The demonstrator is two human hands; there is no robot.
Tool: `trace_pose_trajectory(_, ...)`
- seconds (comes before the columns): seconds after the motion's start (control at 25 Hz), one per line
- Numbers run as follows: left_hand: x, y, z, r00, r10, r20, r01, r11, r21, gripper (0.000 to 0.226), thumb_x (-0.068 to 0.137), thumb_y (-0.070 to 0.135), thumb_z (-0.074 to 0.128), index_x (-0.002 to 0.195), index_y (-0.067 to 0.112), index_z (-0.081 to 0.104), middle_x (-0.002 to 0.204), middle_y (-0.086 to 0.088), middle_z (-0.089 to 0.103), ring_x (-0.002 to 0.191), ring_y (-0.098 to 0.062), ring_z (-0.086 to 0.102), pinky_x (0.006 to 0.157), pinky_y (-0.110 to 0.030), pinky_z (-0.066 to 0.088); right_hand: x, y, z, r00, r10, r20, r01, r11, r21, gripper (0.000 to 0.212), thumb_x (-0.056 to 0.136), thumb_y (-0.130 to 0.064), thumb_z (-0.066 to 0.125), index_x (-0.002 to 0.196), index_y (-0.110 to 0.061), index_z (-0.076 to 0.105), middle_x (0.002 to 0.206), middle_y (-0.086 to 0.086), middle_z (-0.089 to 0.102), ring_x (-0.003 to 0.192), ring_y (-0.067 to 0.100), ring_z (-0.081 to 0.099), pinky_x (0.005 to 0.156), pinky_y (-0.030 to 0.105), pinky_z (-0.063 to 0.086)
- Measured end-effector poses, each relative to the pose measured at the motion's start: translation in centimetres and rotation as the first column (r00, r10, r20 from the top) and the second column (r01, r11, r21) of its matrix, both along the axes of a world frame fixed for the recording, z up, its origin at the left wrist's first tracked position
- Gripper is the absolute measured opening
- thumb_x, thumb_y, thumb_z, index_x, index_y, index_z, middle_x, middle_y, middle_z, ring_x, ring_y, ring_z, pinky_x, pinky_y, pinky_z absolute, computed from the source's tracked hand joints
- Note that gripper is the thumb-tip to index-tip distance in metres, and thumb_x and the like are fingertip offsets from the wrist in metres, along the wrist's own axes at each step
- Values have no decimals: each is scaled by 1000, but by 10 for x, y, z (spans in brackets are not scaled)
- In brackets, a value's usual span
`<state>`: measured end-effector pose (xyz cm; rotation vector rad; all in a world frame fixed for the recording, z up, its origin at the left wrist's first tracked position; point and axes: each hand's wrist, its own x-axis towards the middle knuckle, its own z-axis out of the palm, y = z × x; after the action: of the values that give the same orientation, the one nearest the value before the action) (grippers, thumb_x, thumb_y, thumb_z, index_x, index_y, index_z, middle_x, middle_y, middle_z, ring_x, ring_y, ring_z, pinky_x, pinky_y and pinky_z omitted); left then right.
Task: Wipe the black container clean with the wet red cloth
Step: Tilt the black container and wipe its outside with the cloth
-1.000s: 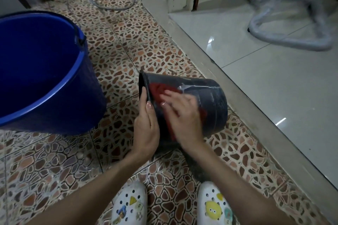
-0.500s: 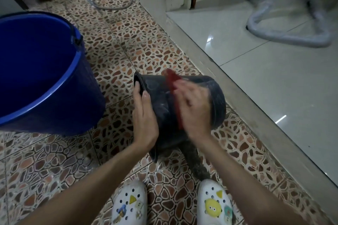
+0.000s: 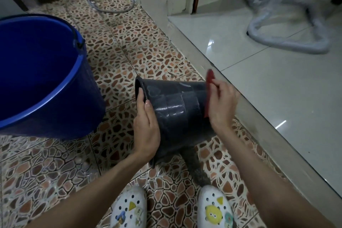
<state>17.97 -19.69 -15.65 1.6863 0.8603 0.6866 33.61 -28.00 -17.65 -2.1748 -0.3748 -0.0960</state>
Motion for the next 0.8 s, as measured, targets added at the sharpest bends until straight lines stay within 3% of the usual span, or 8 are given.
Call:
trace_pose_trajectory(0.08, -5, 0, -7, 1000, 5, -18, -4, 999, 41, 45, 105, 13, 26, 150, 8, 22, 79, 29, 32, 65, 35, 43, 61, 7, 35, -55, 28, 10, 961, 250, 117, -257, 965, 48, 28, 97, -29, 47, 118, -22, 63, 120, -8, 61, 113, 12, 45, 94, 9, 29)
trace_pose_trajectory(0.2, -15, 0, -16, 999, -27, -32, 29, 997, 68, 47, 105, 16, 25, 151, 11, 20, 92, 35, 43, 77, 30, 51, 67, 4, 41, -84, 31, -9, 847, 433, 307, -416, 901, -124, 32, 96, -34, 46, 118, -22, 66, 120, -9, 63, 105, 11, 45, 87, 17, 25)
trace_pose_trajectory(0.28, -20, -3, -17, 997, -73, -36, 73, 997, 23, 49, 104, 16, 24, 152, 14, 14, 93, 36, 47, 80, 28, 54, 68, 4, 42, -44, 12, -26, 903, 323, 283, -295, 946, -137, 34, 97, -36, 44, 119, -21, 65, 121, -7, 62, 108, 16, 46, 89, 24, 27)
trace_pose_trajectory(0.44, -27, -14, -12, 991, -135, -12, 135, 991, 5, 51, 105, 9, 23, 152, 12, 7, 88, 35, 61, 93, 22, 54, 72, 7, 36, 30, -32, -35, 998, -59, 3, 59, 987, -152, 32, 98, -28, 45, 120, -13, 63, 121, 6, 60, 114, 25, 41, 100, 35, 34)
trace_pose_trajectory(0.52, -25, -7, -12, 992, -125, 15, 125, 992, -33, 50, 106, 17, 25, 153, 18, 9, 102, 55, 49, 102, 30, 46, 86, 3, 36, 22, -24, -22, 990, -134, -32, 131, 987, -96, 29, 98, -25, 47, 118, -12, 64, 119, 6, 59, 113, 24, 43, 98, 31, 35)
trace_pose_trajectory(0.6, -12, 11, -14, 999, -40, 28, 42, 993, -106, 51, 102, 42, 25, 151, 29, 22, 127, 45, 45, 121, 16, 43, 110, -22, 35, -23, 3, -4, 996, 71, 49, -73, 996, 55, 27, 98, -26, 48, 117, -17, 64, 117, -4, 58, 113, 16, 46, 99, 22, 37)
trace_pose_trajectory(0.68, 4, 22, -12, 997, 70, -29, -73, 991, -115, 55, 99, 50, 19, 145, 26, 37, 142, 10, 49, 129, -6, 45, 112, -40, 33, -79, 27, 2, 910, 357, 213, -375, 926, 53, 26, 96, -24, 51, 117, -17, 66, 116, -6, 62, 108, 14, 48, 95, 14, 34)
trace_pose_trajectory(0.8, 9, 21, -9, 996, 87, 9, -86, 993, -78, 44, 105, 35, 20, 139, 21, 44, 127, 7, 57, 113, 5, 53, 99, -21, 43, -81, 36, -8, 821, 448, 355, -450, 889, -81, 27, 94, -25, 54, 115, -18, 68, 115, -5, 66, 98, 19, 51, 87, 27, 40)
